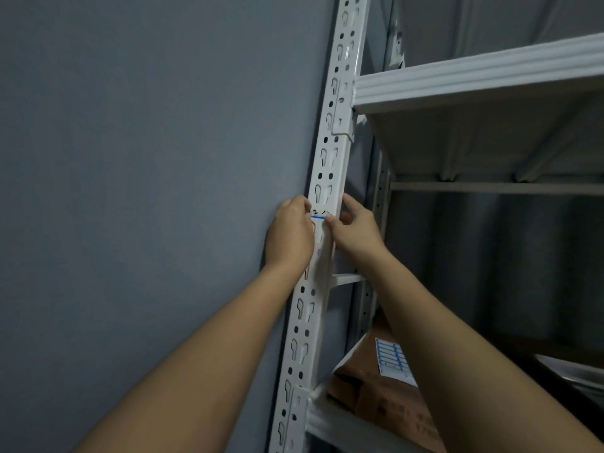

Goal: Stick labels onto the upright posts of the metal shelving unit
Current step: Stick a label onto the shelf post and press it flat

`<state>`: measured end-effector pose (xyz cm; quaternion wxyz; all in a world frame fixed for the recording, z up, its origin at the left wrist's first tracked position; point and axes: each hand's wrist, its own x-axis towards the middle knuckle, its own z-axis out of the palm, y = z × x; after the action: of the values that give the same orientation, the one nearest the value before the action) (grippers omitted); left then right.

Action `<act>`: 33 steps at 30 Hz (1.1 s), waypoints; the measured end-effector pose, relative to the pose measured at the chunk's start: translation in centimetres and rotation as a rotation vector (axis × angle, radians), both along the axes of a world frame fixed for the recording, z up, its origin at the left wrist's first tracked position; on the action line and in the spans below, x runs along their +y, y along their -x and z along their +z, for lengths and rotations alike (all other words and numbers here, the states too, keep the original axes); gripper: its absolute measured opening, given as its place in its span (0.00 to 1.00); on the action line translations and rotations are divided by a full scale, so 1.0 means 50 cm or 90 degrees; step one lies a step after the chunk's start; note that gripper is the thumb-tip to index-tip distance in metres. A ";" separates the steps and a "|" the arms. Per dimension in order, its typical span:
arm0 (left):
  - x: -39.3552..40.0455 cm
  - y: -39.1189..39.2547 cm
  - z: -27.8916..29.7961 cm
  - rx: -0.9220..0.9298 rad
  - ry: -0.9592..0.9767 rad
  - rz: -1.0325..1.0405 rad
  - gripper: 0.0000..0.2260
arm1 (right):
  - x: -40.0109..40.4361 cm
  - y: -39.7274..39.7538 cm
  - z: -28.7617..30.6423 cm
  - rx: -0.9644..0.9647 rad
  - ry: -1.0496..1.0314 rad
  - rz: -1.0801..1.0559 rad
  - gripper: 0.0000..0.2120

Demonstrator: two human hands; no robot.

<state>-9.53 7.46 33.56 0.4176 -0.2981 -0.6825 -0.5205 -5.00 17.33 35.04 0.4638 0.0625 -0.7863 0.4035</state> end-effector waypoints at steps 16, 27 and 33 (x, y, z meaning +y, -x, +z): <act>0.007 0.018 0.006 -0.007 0.008 0.067 0.05 | 0.004 0.006 -0.013 0.017 0.012 0.036 0.18; 0.007 0.013 -0.004 -0.011 -0.001 0.051 0.04 | -0.002 0.000 -0.012 0.009 -0.001 -0.005 0.17; 0.010 0.007 -0.007 0.008 -0.041 0.055 0.07 | -0.001 0.004 -0.013 0.003 -0.006 -0.014 0.18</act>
<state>-9.90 7.95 33.22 0.4532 -0.2584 -0.6749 -0.5218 -5.21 17.26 34.39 0.4698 0.0568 -0.7878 0.3943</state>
